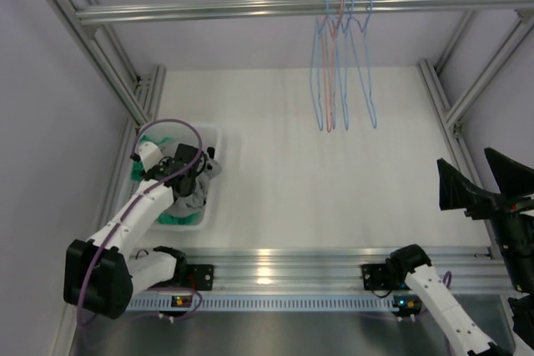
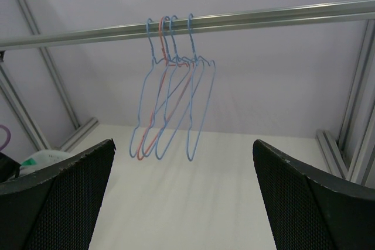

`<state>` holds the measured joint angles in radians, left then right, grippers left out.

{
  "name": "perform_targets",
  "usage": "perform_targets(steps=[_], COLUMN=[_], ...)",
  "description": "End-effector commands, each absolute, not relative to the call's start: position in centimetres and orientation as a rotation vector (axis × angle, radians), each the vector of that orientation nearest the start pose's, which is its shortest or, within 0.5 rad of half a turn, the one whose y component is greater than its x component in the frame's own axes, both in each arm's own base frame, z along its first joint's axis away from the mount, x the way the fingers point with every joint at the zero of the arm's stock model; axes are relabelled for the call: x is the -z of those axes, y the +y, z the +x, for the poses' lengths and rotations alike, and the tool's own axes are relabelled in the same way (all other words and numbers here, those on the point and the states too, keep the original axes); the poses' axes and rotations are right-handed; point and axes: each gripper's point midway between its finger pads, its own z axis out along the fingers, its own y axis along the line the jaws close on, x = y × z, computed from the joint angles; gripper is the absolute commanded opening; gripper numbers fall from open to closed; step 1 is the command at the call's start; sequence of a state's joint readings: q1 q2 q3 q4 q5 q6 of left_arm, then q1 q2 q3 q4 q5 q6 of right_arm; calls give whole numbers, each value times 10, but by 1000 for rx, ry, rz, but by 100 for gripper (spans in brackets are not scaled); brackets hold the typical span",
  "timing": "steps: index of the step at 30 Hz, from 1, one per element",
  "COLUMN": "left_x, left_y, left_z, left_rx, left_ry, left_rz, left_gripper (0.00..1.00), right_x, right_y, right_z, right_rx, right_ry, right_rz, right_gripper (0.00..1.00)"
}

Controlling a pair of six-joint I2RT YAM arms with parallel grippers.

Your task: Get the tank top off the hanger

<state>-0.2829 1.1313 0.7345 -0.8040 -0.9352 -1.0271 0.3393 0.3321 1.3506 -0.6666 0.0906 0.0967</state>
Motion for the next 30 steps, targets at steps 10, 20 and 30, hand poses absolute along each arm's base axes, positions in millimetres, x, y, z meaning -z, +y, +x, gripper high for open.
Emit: perform_targets(steps=[10, 20, 30], left_x=[-125, -208, -300], left_y=[51, 39, 43], left_z=[237, 244, 233], left_rx=[-473, -242, -185], left_ry=[1967, 1865, 1778], left_rz=[-1043, -940, -765], left_gripper=[98, 99, 99], right_x=[-496, -496, -466], right_y=[26, 33, 44], right_z=[85, 94, 145], right_rx=[-352, -367, -326], right_ry=[1187, 1210, 1402], right_rz=[-109, -127, -111], right_gripper=[99, 99, 99])
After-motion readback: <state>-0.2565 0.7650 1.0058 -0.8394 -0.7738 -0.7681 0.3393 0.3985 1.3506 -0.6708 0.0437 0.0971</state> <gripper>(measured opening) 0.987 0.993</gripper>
